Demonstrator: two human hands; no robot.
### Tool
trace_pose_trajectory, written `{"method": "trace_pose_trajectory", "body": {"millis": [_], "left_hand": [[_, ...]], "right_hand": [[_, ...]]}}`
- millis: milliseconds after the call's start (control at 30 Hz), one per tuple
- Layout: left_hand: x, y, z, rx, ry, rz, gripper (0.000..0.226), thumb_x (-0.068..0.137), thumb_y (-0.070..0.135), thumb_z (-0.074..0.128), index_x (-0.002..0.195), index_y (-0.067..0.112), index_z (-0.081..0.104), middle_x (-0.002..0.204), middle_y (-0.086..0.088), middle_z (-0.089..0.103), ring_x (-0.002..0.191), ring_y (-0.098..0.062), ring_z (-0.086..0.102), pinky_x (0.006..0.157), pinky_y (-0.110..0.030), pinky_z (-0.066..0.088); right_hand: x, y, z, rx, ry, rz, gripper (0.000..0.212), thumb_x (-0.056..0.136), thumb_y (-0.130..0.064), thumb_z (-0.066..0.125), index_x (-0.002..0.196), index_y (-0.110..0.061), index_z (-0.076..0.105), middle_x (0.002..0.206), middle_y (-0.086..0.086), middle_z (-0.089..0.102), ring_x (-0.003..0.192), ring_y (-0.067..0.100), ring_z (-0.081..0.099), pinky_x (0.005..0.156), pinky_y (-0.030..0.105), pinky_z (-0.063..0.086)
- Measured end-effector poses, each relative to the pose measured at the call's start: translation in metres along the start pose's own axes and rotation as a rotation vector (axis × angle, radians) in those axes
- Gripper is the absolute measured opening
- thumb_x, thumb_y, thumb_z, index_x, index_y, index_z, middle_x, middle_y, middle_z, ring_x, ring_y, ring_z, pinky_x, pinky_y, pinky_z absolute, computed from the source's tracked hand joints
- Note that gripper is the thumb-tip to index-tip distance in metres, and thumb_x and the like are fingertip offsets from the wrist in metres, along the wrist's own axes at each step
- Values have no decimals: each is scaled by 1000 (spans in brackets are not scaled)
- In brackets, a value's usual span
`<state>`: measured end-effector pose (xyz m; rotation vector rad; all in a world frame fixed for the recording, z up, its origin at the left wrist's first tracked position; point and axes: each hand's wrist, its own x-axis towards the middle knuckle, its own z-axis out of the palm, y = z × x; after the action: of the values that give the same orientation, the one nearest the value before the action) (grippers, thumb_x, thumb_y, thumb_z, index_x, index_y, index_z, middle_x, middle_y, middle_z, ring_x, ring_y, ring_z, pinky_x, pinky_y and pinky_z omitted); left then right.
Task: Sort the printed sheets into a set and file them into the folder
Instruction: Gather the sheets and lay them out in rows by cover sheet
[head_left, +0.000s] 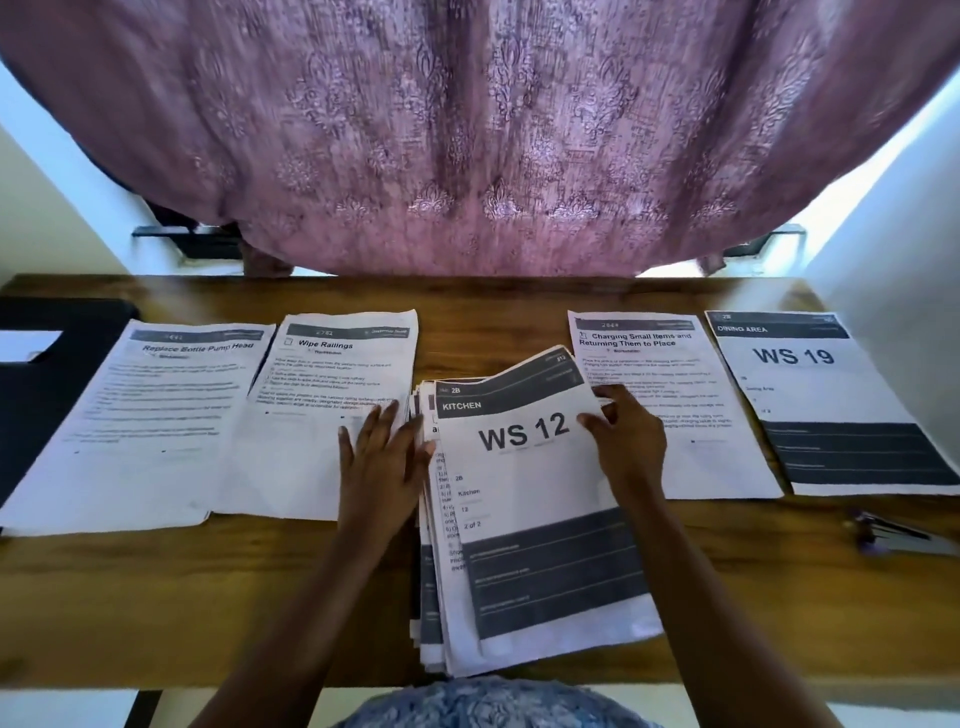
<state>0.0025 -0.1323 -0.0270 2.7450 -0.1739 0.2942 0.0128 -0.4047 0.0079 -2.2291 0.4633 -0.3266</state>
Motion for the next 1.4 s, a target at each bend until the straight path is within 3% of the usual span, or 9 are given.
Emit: {"method": "trace_pose_trajectory", "body": {"millis": [133, 233, 367, 500, 633, 867, 1067, 1200, 1400], "left_hand": [[6, 20, -6, -2, 59, 3, 64, 91, 59, 38, 144, 24, 43, 158, -7, 24, 147, -28, 14, 113, -35, -24], [20, 38, -4, -82, 16, -3, 74, 86, 67, 37, 149, 28, 30, 161, -4, 13, 149, -25, 4, 112, -37, -24], [46, 75, 7, -480, -83, -17, 83, 77, 72, 54, 146, 34, 26, 151, 8, 37, 137, -23, 40, 112, -59, 28], [58, 131, 8, -911, -82, -107, 73, 83, 39, 69, 145, 23, 32, 134, 17, 52, 107, 1, 59, 89, -26, 53], [86, 201, 31, -996, -168, -76, 63, 89, 14, 67, 144, 16, 37, 128, 8, 59, 108, -11, 62, 83, -16, 53], [143, 343, 112, -1059, -239, -297, 69, 79, 0, 71, 138, 16, 42, 119, -13, 66, 102, -28, 66, 90, -34, 52], [133, 396, 153, -423, -199, 27, 88, 84, 21, 67, 153, 23, 13, 144, -13, 39, 128, -31, 42, 97, -41, 42], [125, 397, 168, 64, -254, 350, 81, 92, 49, 53, 154, 28, 6, 161, -8, -10, 147, -29, -11, 117, -49, -3], [120, 401, 178, 160, -412, 385, 66, 97, 57, 28, 153, 23, 16, 161, -9, 11, 149, -26, 4, 114, -48, -15]], "right_hand": [[4, 8, -8, -24, 24, -43, 26, 88, -21, 66, 112, -13, 65, 117, 5, 67, 104, 25, 64, 94, 31, 44], [4, 5, -20, 99, 33, -62, 23, 91, -20, 62, 114, -15, 63, 121, -2, 62, 98, 8, 57, 87, 10, 38], [17, 9, -41, 392, 90, 25, 18, 93, -20, 59, 110, -13, 61, 117, -4, 61, 96, 6, 57, 78, 4, 44], [51, 25, -75, 622, 168, 190, 13, 94, -24, 58, 102, -16, 63, 108, 2, 67, 92, 16, 64, 86, 29, 53], [106, 58, -134, 418, 303, 171, 17, 94, -28, 57, 100, -14, 64, 104, 3, 67, 91, 18, 62, 86, 29, 53], [192, 124, -225, -71, 313, 77, 40, 88, -23, 66, 124, -11, 53, 122, 13, 59, 108, 30, 58, 90, 34, 45], [208, 193, -208, -440, -34, -18, 63, 90, -41, 59, 141, -10, 40, 149, 17, 34, 136, 32, 33, 109, 41, 30], [195, 227, -185, -636, -201, 33, 71, 94, -59, 33, 151, -20, 16, 160, 9, 8, 147, 25, 9, 117, 47, 6], [185, 233, -192, -664, -186, -25, 70, 95, -60, 25, 152, -22, 9, 160, 5, 2, 148, 22, 3, 117, 45, 0]]}}
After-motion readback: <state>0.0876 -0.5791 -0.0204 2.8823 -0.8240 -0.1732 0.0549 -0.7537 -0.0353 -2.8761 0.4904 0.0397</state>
